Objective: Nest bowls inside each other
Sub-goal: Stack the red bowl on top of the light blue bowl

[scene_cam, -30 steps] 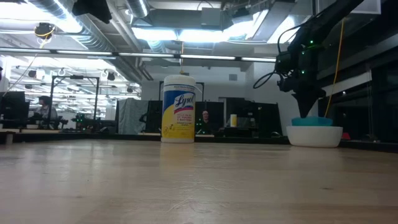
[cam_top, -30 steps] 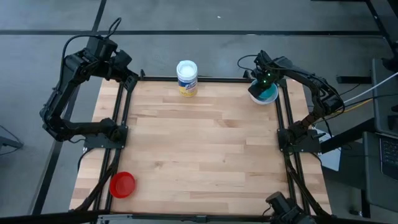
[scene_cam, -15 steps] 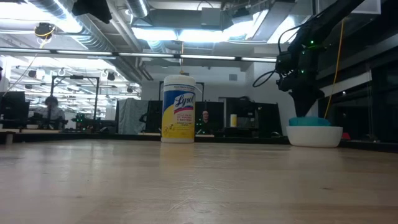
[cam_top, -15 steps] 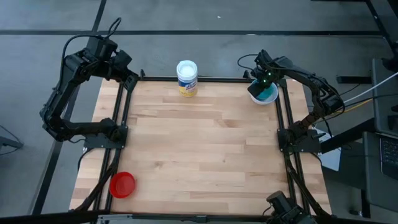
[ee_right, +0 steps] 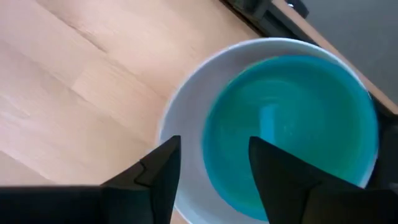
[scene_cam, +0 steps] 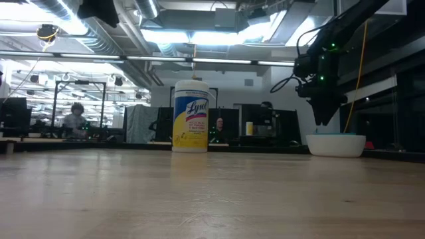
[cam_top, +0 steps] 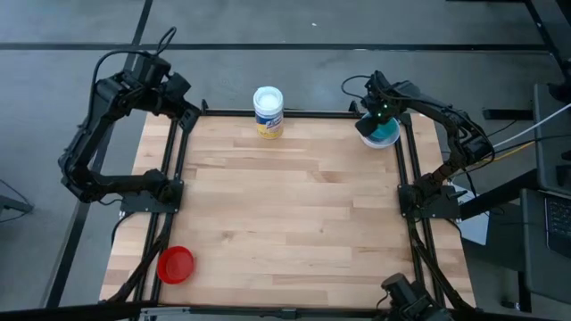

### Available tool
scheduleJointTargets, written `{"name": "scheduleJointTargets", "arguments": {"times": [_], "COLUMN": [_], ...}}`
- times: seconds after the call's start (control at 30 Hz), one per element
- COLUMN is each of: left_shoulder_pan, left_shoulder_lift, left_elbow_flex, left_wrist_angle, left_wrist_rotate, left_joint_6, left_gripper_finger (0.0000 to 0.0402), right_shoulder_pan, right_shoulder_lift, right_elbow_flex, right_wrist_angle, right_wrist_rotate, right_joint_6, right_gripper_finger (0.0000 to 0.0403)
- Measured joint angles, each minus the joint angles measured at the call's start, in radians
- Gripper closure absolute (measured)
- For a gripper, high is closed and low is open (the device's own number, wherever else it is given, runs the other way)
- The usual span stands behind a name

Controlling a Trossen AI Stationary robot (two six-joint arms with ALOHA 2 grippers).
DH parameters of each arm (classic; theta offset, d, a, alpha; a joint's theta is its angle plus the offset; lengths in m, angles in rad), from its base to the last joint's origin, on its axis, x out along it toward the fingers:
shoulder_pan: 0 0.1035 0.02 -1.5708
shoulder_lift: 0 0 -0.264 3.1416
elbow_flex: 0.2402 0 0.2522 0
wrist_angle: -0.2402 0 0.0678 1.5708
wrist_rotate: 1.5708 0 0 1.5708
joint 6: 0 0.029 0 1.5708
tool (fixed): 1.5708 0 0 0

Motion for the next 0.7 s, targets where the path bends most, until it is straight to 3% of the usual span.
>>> {"name": "scheduleJointTargets", "arguments": {"times": [0.27, 0.37, 0.47, 0.53, 0.63, 0.7], "left_shoulder_pan": [0.0, -0.006, -0.012, -0.012, -0.045, -0.098], "left_shoulder_lift": [0.0, -0.003, -0.003, -0.003, -0.004, -0.007], "left_elbow_flex": [-0.077, -0.086, -0.087, -0.087, -0.087, -0.087], "left_wrist_angle": [0.008, 0.085, 0.197, 0.254, 0.309, 0.303], "left_wrist_rotate": [0.006, 0.014, 0.075, 0.149, 0.255, 0.269], "left_joint_6": [0.005, 0.007, -0.01, -0.046, -0.116, -0.161], "left_gripper_finger": [0.0318, 0.0318, 0.0318, 0.0318, 0.0318, 0.0318], "right_shoulder_pan": [0.004, 0.012, 0.045, 0.099, 0.207, 0.282], "right_shoulder_lift": [-0.008, -0.034, -0.083, -0.127, -0.191, -0.229], "right_elbow_flex": [0.0, 0.0, 0.0, 0.0, 0.0, 0.0], "right_wrist_angle": [-0.008, 0.02, 0.136, 0.244, 0.418, 0.524], "right_wrist_rotate": [-0.033, -0.219, -0.522, -0.667, -0.731, -0.74], "right_joint_6": [0.026, 0.065, 0.141, 0.21, 0.332, 0.404], "right_gripper_finger": [0.0232, 0.0241, 0.0247, 0.0249, 0.0249, 0.0245]}}
